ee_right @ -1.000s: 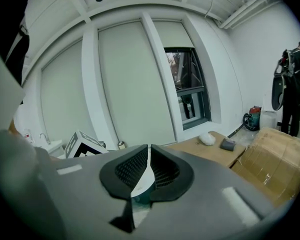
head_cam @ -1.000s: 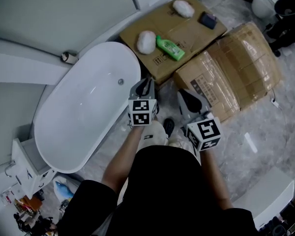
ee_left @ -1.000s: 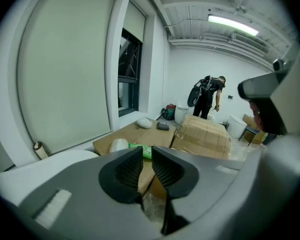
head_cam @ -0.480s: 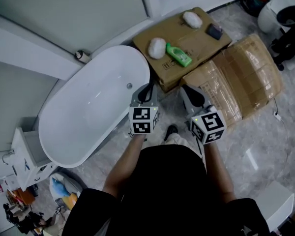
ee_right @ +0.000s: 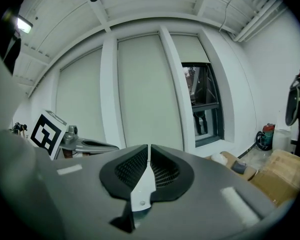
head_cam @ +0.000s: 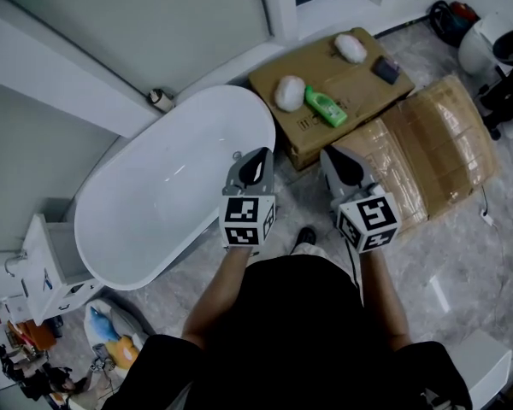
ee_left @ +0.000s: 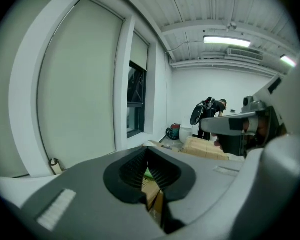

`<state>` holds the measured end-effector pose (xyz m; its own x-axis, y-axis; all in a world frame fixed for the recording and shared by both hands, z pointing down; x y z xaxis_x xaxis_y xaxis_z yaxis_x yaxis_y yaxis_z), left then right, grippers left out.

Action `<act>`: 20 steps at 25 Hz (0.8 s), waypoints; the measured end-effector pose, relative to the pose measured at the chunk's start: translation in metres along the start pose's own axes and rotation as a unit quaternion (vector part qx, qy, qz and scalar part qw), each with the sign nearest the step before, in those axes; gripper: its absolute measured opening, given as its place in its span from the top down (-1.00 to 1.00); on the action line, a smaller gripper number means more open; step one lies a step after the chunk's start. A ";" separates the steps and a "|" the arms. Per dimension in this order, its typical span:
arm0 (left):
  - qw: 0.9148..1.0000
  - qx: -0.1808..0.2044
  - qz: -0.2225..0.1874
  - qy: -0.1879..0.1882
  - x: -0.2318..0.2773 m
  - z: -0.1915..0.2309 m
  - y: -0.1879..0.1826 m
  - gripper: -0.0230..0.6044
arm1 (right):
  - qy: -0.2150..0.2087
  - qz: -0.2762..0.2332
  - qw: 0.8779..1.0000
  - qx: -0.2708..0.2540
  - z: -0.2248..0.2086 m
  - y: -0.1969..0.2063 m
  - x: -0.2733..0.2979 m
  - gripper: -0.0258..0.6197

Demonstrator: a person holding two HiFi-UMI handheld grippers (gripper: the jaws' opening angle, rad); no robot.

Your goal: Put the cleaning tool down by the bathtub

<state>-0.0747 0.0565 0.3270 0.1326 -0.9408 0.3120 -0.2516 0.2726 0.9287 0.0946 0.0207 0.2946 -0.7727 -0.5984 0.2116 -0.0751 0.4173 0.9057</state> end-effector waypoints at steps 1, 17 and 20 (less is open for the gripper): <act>1.000 0.001 -0.008 0.002 -0.004 0.003 -0.006 0.93 | -0.001 -0.002 1.000 -0.006 0.005 -0.003 0.001 0.88; 0.996 -0.004 -0.074 0.040 -0.020 0.021 -0.041 0.93 | 0.005 -0.018 0.999 -0.050 0.034 -0.024 0.000 0.90; 0.997 -0.008 -0.071 0.037 -0.019 0.023 -0.037 0.93 | 0.002 -0.017 0.998 -0.054 0.037 -0.024 0.001 0.90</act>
<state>-0.0899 0.0597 0.2820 0.2358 -0.9531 0.1898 -0.2096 0.1408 0.9676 0.0727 0.0354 0.2600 -0.7685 -0.6135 0.1817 -0.0319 0.3203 0.9468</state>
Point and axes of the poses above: the fingertips, and each gripper's own axes: x forward along the fingers, z to its left, y out of its underside, the point moved 6 cm from there along -x, backward along the fingers, and after that the axes turned 14 degrees about x, right-handed, at the moved point
